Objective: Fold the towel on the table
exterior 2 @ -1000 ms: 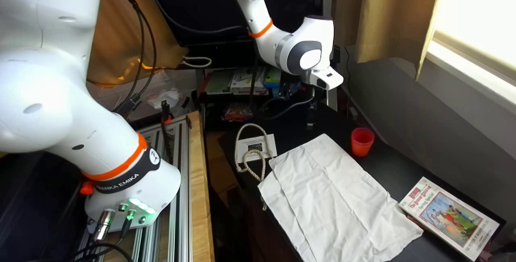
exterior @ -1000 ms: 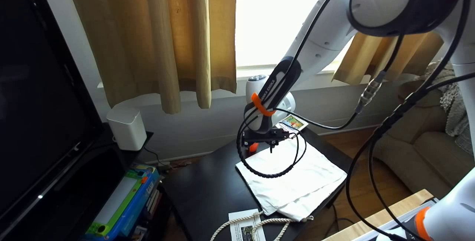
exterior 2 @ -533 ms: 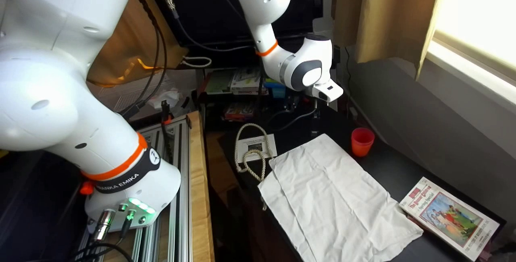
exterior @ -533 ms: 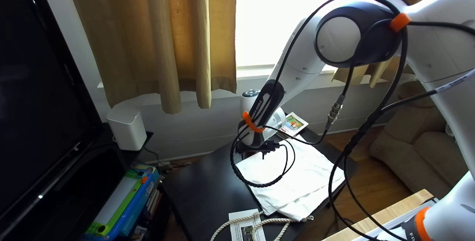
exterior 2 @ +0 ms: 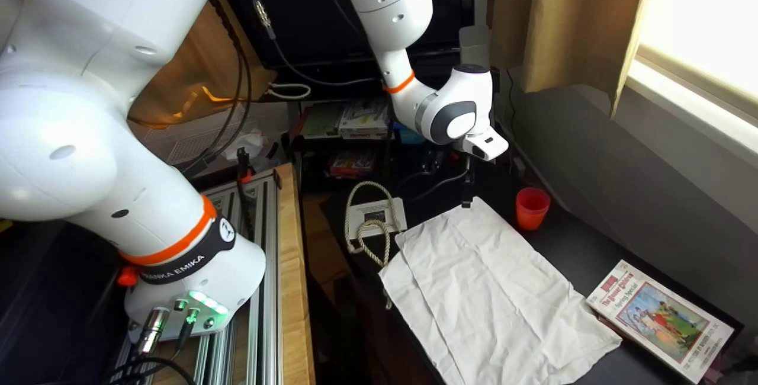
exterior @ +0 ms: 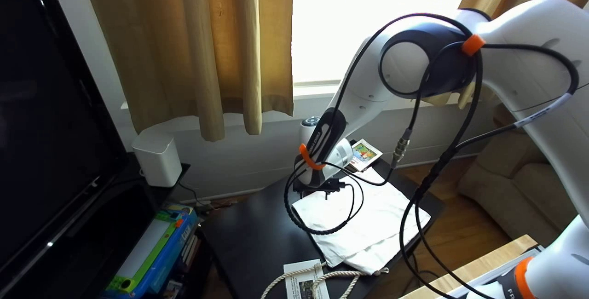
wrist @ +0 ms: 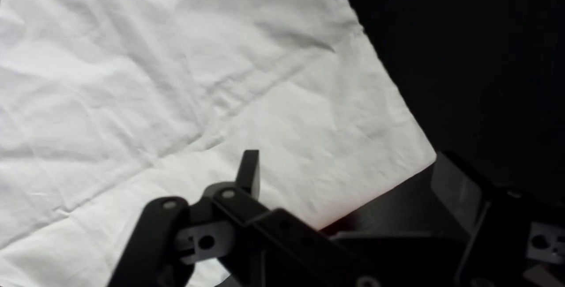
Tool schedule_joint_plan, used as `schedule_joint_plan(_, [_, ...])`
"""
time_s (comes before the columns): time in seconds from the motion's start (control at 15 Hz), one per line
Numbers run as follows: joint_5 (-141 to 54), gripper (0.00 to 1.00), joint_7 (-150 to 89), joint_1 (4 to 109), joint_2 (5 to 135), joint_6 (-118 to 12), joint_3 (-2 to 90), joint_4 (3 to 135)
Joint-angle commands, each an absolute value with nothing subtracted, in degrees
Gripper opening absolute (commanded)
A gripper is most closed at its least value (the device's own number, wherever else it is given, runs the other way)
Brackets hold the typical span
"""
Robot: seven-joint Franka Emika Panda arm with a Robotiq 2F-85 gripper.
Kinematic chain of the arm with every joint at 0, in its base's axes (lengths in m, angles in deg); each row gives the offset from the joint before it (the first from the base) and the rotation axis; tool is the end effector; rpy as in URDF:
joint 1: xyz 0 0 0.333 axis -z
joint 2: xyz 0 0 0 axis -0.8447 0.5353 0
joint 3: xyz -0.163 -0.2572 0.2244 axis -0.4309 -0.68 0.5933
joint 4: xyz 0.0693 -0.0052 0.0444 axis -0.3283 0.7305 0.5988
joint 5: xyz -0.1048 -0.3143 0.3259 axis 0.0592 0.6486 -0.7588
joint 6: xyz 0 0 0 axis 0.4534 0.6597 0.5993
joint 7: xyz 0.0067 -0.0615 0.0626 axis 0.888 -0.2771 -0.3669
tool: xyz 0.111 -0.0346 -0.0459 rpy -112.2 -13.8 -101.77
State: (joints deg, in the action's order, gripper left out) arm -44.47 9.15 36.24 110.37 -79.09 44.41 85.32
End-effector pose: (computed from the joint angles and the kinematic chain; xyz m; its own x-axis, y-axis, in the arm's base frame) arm 0.6027 0.1900 -0.0826 0.9180 -0.3959 -0.0234 -0.3914 -0.9139 0.1077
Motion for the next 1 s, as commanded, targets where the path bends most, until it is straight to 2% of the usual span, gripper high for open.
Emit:
schedule_joint_plan(0.0, [-46.73,1.00,8.30,34.56,116.96,-83.90,43.47,80.05])
schedule_joint_plan(0.93, [-50.70,1.00,5.42,33.91,132.46,-83.98,44.42,60.33])
